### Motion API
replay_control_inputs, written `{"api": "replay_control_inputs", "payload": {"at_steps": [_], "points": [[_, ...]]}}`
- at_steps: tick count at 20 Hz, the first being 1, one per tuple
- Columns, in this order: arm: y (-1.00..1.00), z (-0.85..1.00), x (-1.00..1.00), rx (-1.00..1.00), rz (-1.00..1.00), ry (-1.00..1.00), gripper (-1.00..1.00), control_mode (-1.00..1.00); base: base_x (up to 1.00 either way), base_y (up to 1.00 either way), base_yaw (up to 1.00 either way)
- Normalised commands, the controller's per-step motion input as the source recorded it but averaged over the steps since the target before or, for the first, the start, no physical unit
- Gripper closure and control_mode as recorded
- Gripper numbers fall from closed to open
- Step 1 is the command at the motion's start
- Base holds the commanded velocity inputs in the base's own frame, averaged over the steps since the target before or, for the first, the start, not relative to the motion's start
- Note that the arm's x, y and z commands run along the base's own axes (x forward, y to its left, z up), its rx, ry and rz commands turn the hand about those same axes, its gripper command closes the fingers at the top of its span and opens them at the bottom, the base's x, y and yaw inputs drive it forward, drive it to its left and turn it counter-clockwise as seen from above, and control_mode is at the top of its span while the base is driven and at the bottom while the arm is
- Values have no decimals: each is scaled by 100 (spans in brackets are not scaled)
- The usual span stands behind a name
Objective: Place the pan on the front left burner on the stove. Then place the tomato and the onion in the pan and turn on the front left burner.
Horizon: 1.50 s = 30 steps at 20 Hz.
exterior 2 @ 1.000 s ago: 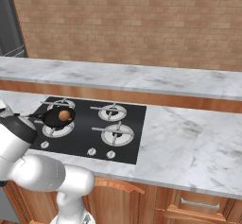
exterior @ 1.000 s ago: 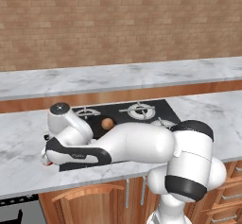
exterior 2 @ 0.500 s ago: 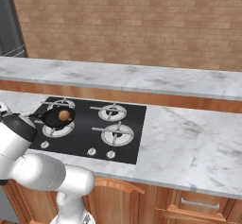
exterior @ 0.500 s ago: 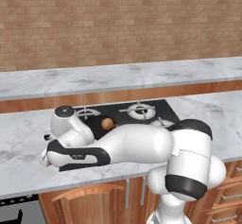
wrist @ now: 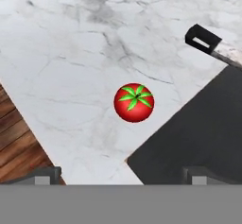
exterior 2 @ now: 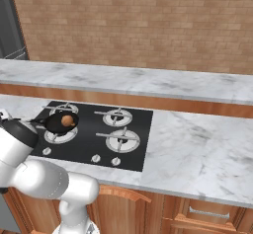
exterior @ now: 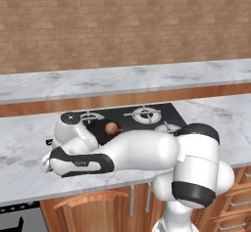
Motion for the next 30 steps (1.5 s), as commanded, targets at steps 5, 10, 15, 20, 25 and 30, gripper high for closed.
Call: {"api": "replay_control_inputs", "payload": {"at_steps": [5, 10, 15, 20, 25, 30], "points": [[10, 0, 0, 1, -16, 0, -100, -100, 0, 0, 0], [6, 0, 9, 2, -13, 0, -100, -100, 0, 0, 0], [1, -3, 16, 3, -9, 1, -100, -100, 0, 0, 0], [2, -18, 13, 4, -7, 3, -100, -100, 0, 0, 0], [13, -20, 16, 3, -5, 3, -100, -100, 0, 0, 0], [20, -17, 21, 3, -3, 3, -100, -100, 0, 0, 0]]}}
